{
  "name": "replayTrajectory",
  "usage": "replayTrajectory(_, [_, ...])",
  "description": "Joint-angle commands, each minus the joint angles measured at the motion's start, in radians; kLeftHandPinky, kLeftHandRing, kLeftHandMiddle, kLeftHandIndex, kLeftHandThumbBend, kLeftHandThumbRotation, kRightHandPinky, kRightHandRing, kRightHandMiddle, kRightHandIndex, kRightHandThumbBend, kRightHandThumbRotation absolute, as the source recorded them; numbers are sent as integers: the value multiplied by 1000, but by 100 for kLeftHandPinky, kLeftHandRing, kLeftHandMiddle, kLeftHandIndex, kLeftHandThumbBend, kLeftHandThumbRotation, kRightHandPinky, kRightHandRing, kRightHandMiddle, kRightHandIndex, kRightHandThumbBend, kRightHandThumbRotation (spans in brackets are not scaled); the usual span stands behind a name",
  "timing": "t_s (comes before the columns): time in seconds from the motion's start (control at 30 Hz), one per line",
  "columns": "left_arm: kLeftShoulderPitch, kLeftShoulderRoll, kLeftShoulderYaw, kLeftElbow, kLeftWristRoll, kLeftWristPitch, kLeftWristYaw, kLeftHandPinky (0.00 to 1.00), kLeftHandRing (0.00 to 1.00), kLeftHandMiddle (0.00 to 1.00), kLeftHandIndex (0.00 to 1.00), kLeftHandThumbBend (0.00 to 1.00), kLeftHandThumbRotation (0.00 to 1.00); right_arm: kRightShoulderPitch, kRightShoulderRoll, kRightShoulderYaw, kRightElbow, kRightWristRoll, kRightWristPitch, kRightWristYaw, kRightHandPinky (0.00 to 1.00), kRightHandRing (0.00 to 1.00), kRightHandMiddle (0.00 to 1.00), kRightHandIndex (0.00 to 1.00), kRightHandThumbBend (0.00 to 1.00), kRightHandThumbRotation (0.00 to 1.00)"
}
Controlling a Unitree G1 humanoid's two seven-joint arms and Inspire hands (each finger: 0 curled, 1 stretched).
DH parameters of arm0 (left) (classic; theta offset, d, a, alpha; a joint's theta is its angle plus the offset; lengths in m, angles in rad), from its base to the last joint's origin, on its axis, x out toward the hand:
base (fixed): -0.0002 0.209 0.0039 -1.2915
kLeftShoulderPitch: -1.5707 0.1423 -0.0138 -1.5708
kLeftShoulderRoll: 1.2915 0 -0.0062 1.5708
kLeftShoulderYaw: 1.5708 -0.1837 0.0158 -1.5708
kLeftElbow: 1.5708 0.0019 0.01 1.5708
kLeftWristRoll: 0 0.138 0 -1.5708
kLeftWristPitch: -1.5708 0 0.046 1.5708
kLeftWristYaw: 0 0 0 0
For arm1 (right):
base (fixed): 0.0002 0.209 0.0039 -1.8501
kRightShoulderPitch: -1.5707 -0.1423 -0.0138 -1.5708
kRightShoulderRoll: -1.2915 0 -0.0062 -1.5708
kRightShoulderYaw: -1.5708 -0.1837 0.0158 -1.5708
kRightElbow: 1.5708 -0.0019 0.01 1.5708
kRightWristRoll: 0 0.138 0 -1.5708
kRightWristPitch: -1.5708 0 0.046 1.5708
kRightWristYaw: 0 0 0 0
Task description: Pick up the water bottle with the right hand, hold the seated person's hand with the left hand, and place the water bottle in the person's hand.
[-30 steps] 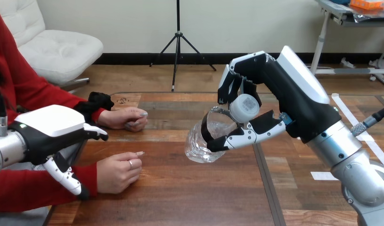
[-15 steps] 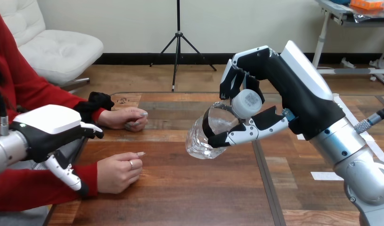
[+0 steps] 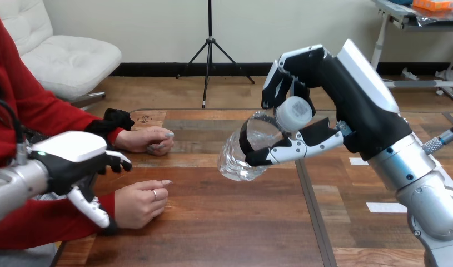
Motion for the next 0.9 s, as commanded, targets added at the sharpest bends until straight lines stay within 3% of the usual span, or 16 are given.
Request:
replayTrajectory(0.0, [-95, -32, -21, 59, 8, 12, 48, 69, 75, 80, 82, 100, 42, -76, 18, -42, -61, 25, 8, -5, 7, 11, 17, 22, 100, 0])
replayTrajectory(0.57, [-123, -110, -55, 184, -9, 38, 112, 67, 72, 77, 78, 100, 39, -78, 20, -50, -93, 24, 38, -1, 6, 10, 16, 21, 100, 0])
replayTrajectory(0.87, [-121, -133, -70, 192, -4, 57, 110, 65, 71, 76, 75, 100, 37, -83, 16, -56, -96, 25, 39, 2, 6, 10, 16, 21, 100, 0])
